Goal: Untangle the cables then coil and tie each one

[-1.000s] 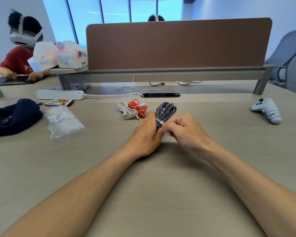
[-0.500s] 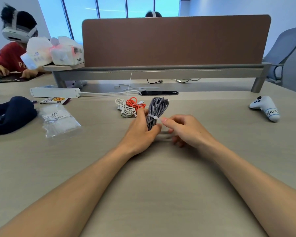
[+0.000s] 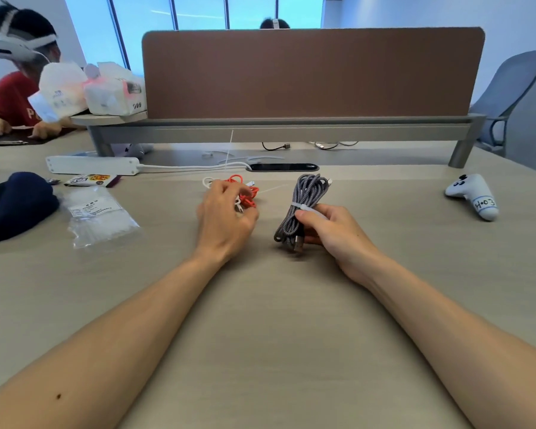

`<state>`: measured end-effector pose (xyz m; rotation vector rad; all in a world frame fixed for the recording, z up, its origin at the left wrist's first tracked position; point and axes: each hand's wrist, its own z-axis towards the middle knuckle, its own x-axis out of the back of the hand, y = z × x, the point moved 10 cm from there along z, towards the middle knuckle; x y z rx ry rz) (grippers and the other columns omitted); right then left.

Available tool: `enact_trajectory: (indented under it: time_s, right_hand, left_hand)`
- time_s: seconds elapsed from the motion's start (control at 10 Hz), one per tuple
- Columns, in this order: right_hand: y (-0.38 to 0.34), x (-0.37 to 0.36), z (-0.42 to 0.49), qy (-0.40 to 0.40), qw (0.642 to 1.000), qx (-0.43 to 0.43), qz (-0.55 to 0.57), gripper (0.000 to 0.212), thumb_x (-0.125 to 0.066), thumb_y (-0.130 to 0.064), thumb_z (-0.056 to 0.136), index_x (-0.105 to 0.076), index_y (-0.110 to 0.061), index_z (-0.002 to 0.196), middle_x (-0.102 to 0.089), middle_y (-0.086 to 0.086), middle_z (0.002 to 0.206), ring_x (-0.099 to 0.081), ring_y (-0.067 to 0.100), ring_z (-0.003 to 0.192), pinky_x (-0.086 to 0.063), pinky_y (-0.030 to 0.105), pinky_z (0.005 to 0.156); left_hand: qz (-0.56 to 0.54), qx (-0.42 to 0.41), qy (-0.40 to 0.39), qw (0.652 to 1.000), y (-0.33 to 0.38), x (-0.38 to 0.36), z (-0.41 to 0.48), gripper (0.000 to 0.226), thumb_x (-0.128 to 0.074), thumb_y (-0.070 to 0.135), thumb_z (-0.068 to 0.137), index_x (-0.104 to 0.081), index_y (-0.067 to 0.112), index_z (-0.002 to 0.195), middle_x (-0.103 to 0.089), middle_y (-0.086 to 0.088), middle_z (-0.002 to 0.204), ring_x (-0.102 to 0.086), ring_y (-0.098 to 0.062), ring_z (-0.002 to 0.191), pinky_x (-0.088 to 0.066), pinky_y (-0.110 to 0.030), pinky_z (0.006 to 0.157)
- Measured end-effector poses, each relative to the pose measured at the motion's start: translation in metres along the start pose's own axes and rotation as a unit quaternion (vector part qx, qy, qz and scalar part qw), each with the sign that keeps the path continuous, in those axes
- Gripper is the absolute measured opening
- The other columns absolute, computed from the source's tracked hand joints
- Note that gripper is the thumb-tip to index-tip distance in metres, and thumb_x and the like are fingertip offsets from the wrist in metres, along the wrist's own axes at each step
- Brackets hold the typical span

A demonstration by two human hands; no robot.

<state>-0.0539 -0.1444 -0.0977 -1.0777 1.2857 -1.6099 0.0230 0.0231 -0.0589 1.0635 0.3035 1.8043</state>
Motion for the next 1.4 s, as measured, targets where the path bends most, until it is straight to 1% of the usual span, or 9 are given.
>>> enact_trajectory:
  time_s: [0.2,0.3,0.4,0.5,0.7,1.0,1.1,1.2,1.4]
  right_hand:
    - [0.003,0.022,0.009,0.049,0.995,-0.006,-0.088,0.049,-0.062,-0.051,0.065,-0.064,-0.003,0.075,-0.064,0.016,0.069,-0.057,0.023,0.066,-0.053,0.050,0.075]
    - [0.005,0.034,0.014,0.065,0.989,-0.005,-0.134,0.048,-0.057,-0.054,0.060,-0.060,-0.007,0.066,-0.054,0.003,0.059,-0.046,0.017,0.057,-0.042,0.035,0.062]
    - [0.005,0.046,0.016,0.083,0.983,-0.006,-0.161,0.062,-0.054,-0.056,0.058,-0.069,-0.005,0.089,-0.071,0.010,0.080,-0.050,0.015,0.060,-0.046,0.034,0.064]
    - [0.006,0.056,0.017,0.093,0.978,-0.014,-0.186,0.046,-0.059,-0.049,0.068,-0.068,-0.005,0.079,-0.068,0.008,0.069,-0.051,0.016,0.060,-0.047,0.035,0.065]
    - [-0.002,0.062,0.014,0.091,0.956,0.000,-0.279,0.039,-0.057,-0.038,0.082,-0.039,-0.015,0.056,-0.045,0.002,0.055,-0.040,0.020,0.055,-0.032,0.032,0.052]
    - [-0.008,0.053,0.011,0.059,0.946,0.056,-0.314,0.053,-0.060,-0.049,0.085,-0.036,-0.015,0.051,-0.036,-0.005,0.046,-0.036,0.014,0.051,-0.027,0.027,0.049]
    - [-0.008,0.061,0.014,0.098,0.925,0.065,-0.361,0.055,-0.056,-0.065,0.077,-0.047,-0.016,0.056,-0.053,-0.003,0.056,-0.051,0.020,0.063,-0.039,0.032,0.056]
    - [-0.007,0.068,0.016,0.126,0.922,0.063,-0.360,0.063,-0.049,-0.081,0.062,-0.055,-0.024,0.087,-0.065,0.000,0.084,-0.058,0.023,0.085,-0.049,0.038,0.073]
    - [-0.027,0.084,0.006,0.195,0.927,0.097,-0.306,0.045,-0.047,-0.061,0.085,-0.053,-0.023,0.108,-0.056,-0.001,0.118,-0.046,0.022,0.114,-0.035,0.039,0.094]
  left_hand:
    - [0.234,0.049,-0.099,0.966,-0.047,-0.032,0.030,0.065,-0.058,0.047,0.075,-0.039,0.041,0.137,-0.024,0.002,0.153,-0.029,-0.031,0.136,-0.025,-0.053,0.105]
    - [0.235,0.045,-0.166,0.957,-0.057,-0.051,0.035,0.063,-0.050,0.053,0.077,-0.037,0.042,0.138,-0.035,0.003,0.150,-0.035,-0.034,0.131,-0.033,-0.054,0.105]
    - [0.194,-0.015,-0.151,0.969,-0.043,-0.053,0.035,0.057,-0.057,0.041,0.082,-0.048,0.027,0.137,-0.055,-0.008,0.136,-0.047,-0.031,0.124,-0.036,-0.044,0.105]
    - [0.184,-0.053,-0.142,0.971,-0.030,-0.048,0.025,0.055,-0.060,0.038,0.084,-0.051,0.023,0.136,-0.060,-0.010,0.129,-0.053,-0.030,0.119,-0.038,-0.039,0.103]
    - [0.144,-0.116,-0.165,0.969,0.010,-0.045,-0.013,0.053,-0.065,0.038,0.082,-0.054,0.025,0.133,-0.064,-0.004,0.122,-0.057,-0.024,0.112,-0.038,-0.027,0.097]
    - [0.087,-0.148,-0.201,0.964,0.045,-0.056,-0.042,0.047,-0.059,0.043,0.082,-0.057,0.032,0.127,-0.060,0.007,0.123,-0.053,-0.013,0.116,-0.039,-0.029,0.102]
    - [0.076,-0.144,-0.191,0.968,0.044,-0.053,-0.040,0.050,-0.061,0.043,0.081,-0.053,0.031,0.130,-0.057,0.008,0.123,-0.052,-0.012,0.114,-0.040,-0.028,0.099]
    - [0.064,-0.131,-0.173,0.974,0.042,-0.050,-0.035,0.052,-0.065,0.041,0.080,-0.051,0.029,0.128,-0.054,0.007,0.121,-0.052,-0.010,0.111,-0.040,-0.023,0.093]
    - [0.027,-0.092,-0.102,0.990,0.044,-0.027,-0.027,0.039,-0.058,0.039,0.075,-0.057,0.025,0.112,-0.050,0.008,0.113,-0.048,-0.004,0.097,-0.038,-0.022,0.083]
